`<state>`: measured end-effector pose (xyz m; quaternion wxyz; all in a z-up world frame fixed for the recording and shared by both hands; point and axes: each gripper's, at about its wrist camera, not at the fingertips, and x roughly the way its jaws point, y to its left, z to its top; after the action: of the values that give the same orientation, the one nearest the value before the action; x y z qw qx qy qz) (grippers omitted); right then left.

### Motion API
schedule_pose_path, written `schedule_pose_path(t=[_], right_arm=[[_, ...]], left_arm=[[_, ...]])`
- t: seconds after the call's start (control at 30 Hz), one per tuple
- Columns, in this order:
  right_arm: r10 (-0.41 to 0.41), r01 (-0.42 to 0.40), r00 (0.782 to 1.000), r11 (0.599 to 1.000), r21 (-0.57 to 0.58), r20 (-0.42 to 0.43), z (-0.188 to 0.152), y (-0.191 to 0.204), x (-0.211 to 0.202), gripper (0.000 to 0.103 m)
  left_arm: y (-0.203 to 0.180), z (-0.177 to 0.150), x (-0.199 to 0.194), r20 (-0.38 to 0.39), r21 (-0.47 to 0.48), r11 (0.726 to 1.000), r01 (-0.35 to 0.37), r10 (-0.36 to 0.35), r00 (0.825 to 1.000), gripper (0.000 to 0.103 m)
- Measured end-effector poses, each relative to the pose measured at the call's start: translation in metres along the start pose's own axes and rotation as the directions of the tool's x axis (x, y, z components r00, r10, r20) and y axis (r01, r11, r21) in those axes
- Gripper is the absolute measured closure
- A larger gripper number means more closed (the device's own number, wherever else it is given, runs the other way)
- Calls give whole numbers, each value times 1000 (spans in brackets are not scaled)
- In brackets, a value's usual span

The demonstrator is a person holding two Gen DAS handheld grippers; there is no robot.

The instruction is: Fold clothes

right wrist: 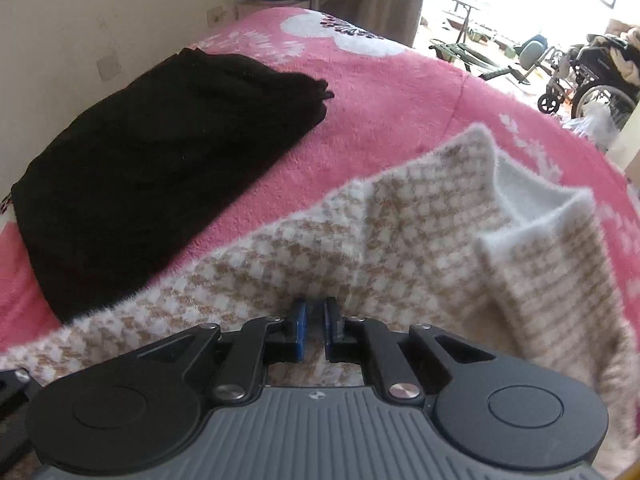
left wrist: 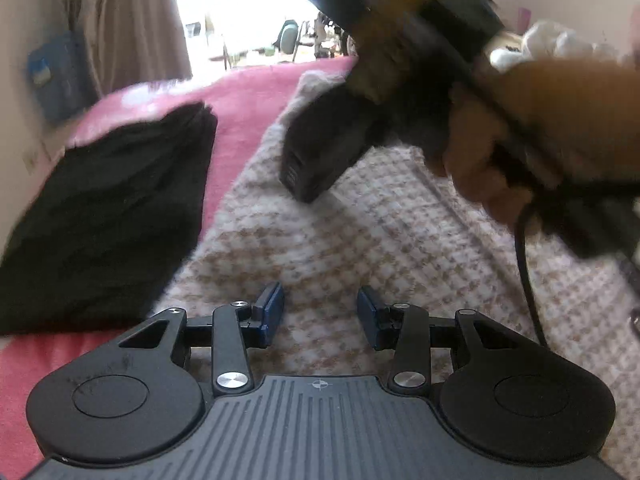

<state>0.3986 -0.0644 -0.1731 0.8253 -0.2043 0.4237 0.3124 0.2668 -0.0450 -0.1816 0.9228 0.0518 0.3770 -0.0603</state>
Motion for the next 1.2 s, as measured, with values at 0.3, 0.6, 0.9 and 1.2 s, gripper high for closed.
schedule_pose_path(t=[0.3,0.6,0.9,1.2], right_arm=[[0,-7,998,994,-110,-63,-3,5,16,96],[44,-51,996,995,88,80,-24,-20,-69,91],[277,-286,958,931,-225,-73,-56,107,-33,92],[163,-165,986,985,-55,-44,-100,61,-87,91]], left_arm=[[21,9,-11,-3,-116,993,37,-38,999,63],[105,31,-35,135,-365,931,-8,61,989,63],[176,19,-31,75,-570,813,114,-86,993,63],[117,30,-4,22,-328,914,238,-244,970,62]])
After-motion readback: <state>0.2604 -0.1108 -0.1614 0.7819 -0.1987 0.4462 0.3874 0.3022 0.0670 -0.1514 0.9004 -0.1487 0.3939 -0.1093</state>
